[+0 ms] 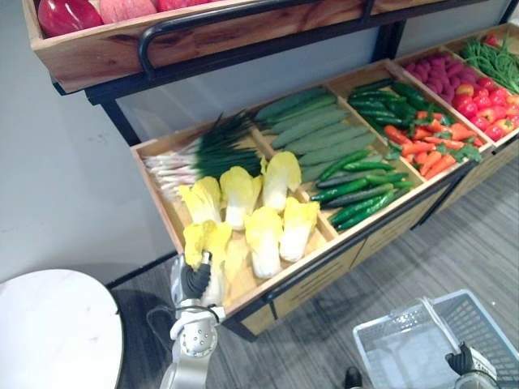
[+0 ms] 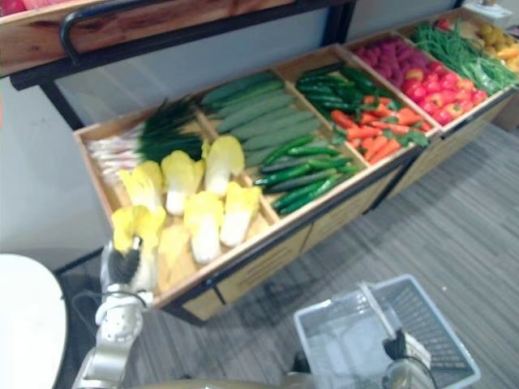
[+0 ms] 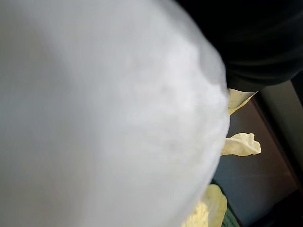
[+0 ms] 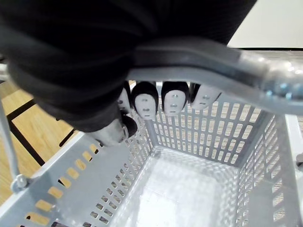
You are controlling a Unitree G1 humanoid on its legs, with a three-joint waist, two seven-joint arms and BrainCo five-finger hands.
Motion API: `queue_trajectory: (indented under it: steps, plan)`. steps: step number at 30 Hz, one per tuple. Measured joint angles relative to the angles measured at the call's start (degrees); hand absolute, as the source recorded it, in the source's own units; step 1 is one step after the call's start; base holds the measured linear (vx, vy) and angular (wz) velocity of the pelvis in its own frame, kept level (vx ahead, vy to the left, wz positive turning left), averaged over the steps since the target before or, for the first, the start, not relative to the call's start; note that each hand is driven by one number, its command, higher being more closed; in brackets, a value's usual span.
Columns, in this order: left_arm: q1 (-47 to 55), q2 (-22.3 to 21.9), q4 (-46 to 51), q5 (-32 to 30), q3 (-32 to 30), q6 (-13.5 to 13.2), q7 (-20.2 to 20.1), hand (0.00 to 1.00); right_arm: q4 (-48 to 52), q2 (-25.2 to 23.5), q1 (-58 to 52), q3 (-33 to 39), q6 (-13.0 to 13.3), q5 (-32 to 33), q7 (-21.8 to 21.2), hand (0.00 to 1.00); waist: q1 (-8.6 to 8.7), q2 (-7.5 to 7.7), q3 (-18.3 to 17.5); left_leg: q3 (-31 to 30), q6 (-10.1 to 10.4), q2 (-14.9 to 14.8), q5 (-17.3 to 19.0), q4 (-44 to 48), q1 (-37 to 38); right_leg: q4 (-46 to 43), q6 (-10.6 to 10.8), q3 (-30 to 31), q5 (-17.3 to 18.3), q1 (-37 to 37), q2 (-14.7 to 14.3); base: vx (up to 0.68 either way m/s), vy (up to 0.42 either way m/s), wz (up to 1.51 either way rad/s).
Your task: Pick vegetable in the basket
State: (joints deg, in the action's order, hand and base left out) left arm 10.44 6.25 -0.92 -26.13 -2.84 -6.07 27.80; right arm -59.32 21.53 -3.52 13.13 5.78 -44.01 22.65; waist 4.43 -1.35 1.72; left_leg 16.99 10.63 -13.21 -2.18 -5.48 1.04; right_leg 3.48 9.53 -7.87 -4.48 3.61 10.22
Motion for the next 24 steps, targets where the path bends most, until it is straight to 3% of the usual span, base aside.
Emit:
queue_trajectory:
  steps: [10,15,19,24]
  plan:
    - [-0.3,1.0,12.9,-2.1,2.1,-0.5,1.3,1.0,-0.1,0.7,0.0,-1.1,0.5,0.0,-0.1,1.0,0.11,0.14,-0.1,0.2,0.0,0.0,0.0,0.0,0.5,-0.1,0.0,0.2,0.0,-0.3,0.0,0.0,0.0,0.0]
    - [-1.4,4.3,17.6,-1.1,16.5,-4.9,-3.6,1.0,0.8,3.2,0.2,-5.3,1.3,1.4,-0.9,1.0,0.08,0.15,-0.2,2.1,0.1,0.0,0.1,0.0,1.9,-0.2,0.0,2.1,-0.1,-0.4,-0.1,-0.01,-0.002,-0.16]
    - [-4.0,6.8,15.6,-0.1,27.4,-8.2,-9.6,1.0,5.4,5.0,0.1,-9.1,2.2,4.1,-3.1,1.0,1.58,-0.26,-0.6,3.4,0.1,0.1,0.1,0.0,2.6,-0.6,0.1,3.6,-0.2,0.2,-0.2,-0.01,-0.001,-0.19]
    - [-9.4,5.8,6.0,5.7,34.7,-8.8,-15.0,1.0,14.4,7.3,0.0,-11.4,2.4,6.8,-5.8,1.0,2.06,-0.58,-1.0,8.3,0.6,0.5,1.0,0.0,4.4,-0.6,0.2,8.4,-0.8,2.2,-0.5,-0.03,0.004,-0.48]
